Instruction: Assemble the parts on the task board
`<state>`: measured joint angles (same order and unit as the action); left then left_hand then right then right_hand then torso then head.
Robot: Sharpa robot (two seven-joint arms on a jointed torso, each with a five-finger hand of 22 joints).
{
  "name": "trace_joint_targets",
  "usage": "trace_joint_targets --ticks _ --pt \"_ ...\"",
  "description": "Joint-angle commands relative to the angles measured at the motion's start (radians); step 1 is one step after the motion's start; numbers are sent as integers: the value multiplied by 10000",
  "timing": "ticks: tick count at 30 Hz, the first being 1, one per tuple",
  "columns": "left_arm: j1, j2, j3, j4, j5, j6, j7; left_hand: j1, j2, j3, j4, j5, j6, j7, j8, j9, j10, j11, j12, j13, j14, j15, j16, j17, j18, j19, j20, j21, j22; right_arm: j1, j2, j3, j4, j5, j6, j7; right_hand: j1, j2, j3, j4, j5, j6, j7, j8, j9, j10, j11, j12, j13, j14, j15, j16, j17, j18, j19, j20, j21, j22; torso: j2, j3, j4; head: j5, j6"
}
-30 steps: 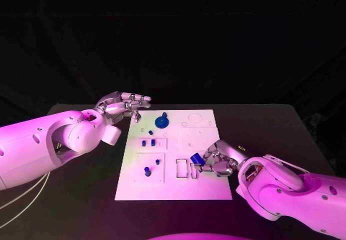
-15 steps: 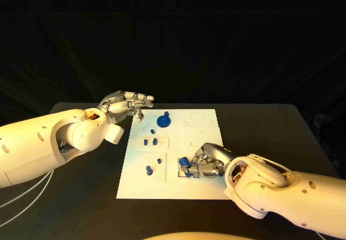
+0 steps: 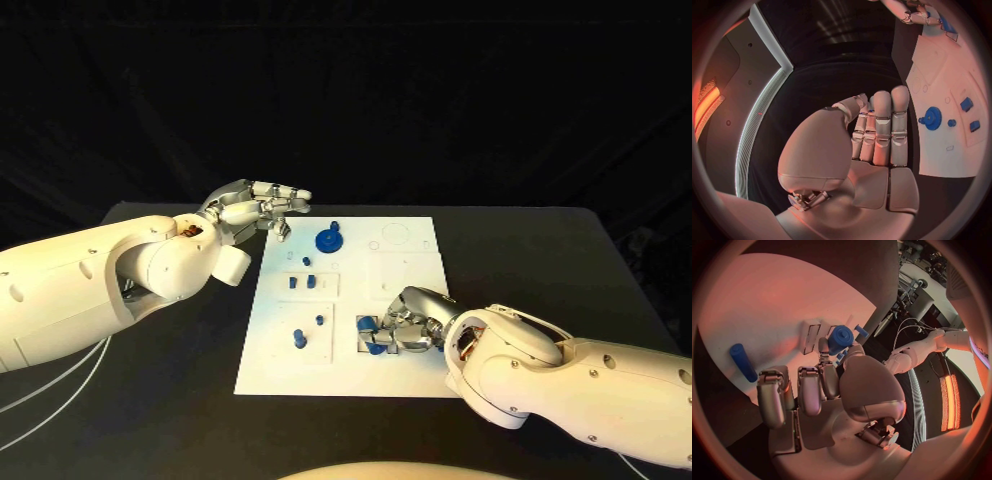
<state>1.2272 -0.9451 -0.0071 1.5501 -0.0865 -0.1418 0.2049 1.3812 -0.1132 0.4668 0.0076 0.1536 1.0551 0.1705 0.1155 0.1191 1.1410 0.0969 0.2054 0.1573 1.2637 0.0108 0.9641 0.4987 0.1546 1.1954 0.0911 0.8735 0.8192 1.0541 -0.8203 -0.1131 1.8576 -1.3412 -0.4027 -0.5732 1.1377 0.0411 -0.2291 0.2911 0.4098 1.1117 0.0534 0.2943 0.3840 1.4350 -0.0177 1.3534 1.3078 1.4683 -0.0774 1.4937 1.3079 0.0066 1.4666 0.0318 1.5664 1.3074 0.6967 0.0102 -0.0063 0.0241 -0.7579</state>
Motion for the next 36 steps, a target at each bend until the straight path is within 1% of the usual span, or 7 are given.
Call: trace_joint_targets --ticks 1,5,12,15,20,27,36 --pt "0 17 5 8 -30 198 34 -112 -1 -31 7 18 -79 13 -66 -13 -66 -21 48 16 -62 0 -15 -15 139 -18 49 -64 -17 -7 18 5 -44 -353 109 -134 -214 21 -121 5 -289 37 -43 98 77 65 -45 -66 448 786 -72 28 1459 -66 1042 -62 44 2634 -8 5 -4 14 -2" --pt "0 12 5 8 -30 197 26 -112 -1 -31 7 18 -79 13 -66 -13 -66 -21 48 16 -62 0 -15 -15 139 -18 49 -64 -17 -7 1 5 -32 -538 101 -149 -510 126 -304 8 -776 27 -58 173 203 86 -58 -75 483 786 -81 28 1461 -66 1042 -75 44 2634 -6 5 -5 15 12" --pt "0 17 5 4 -30 196 24 -114 5 -34 10 21 -80 14 -65 -13 -74 -19 51 16 -65 1 -12 -21 143 -25 50 -93 -45 -13 8 5 89 -779 127 -135 -1761 137 -808 33 -2864 -31 -75 318 461 129 -69 -86 573 789 -96 33 1474 -66 1042 -88 44 2634 -1 10 -2 -10 35" --pt "0 18 5 0 -30 189 28 -114 5 -34 10 21 -80 14 -65 -13 -74 -19 51 16 -65 1 -12 -21 143 -25 50 -93 -45 -17 -37 5 164 -876 115 -130 -2025 104 -794 33 -3091 -54 -74 345 518 136 -70 -92 592 788 -95 31 1472 -66 1042 -88 44 2634 -9 7 0 -3 28" --pt "0 4 5 2 -30 183 25 -114 5 -34 10 21 -80 14 -65 -13 -74 -19 51 16 -65 1 -12 -21 143 -25 50 -93 -45 -23 -176 5 323 -990 120 -120 -2099 136 -739 21 -3060 -67 -74 363 555 146 -73 -89 612 792 -94 41 1486 -66 1042 -88 44 2634 3 8 -10 -7 31" --pt "0 -12 5 4 -30 180 21 -114 5 -34 10 21 -80 14 -65 -13 -74 -19 51 16 -65 1 -12 -21 143 -25 50 -93 -45 -43 -371 4 518 -1074 249 -100 -397 346 -304 -502 -1831 -92 -121 478 756 218 -112 -46 734 800 -126 65 1526 -66 1042 -112 44 2634 -1 11 -23 18 28" --pt "-1 -6 4 3 -30 187 11 -114 5 -34 10 21 -80 14 -65 -13 -74 -19 51 16 -65 1 -12 -21 143 -25 50 -93 -45 -54 -284 4 412 -1108 356 -111 635 591 31 -917 -1470 -92 -171 552 876 301 -161 40 860 812 -164 100 1579 -66 1042 -146 44 2634 -1 8 -1 -6 31"
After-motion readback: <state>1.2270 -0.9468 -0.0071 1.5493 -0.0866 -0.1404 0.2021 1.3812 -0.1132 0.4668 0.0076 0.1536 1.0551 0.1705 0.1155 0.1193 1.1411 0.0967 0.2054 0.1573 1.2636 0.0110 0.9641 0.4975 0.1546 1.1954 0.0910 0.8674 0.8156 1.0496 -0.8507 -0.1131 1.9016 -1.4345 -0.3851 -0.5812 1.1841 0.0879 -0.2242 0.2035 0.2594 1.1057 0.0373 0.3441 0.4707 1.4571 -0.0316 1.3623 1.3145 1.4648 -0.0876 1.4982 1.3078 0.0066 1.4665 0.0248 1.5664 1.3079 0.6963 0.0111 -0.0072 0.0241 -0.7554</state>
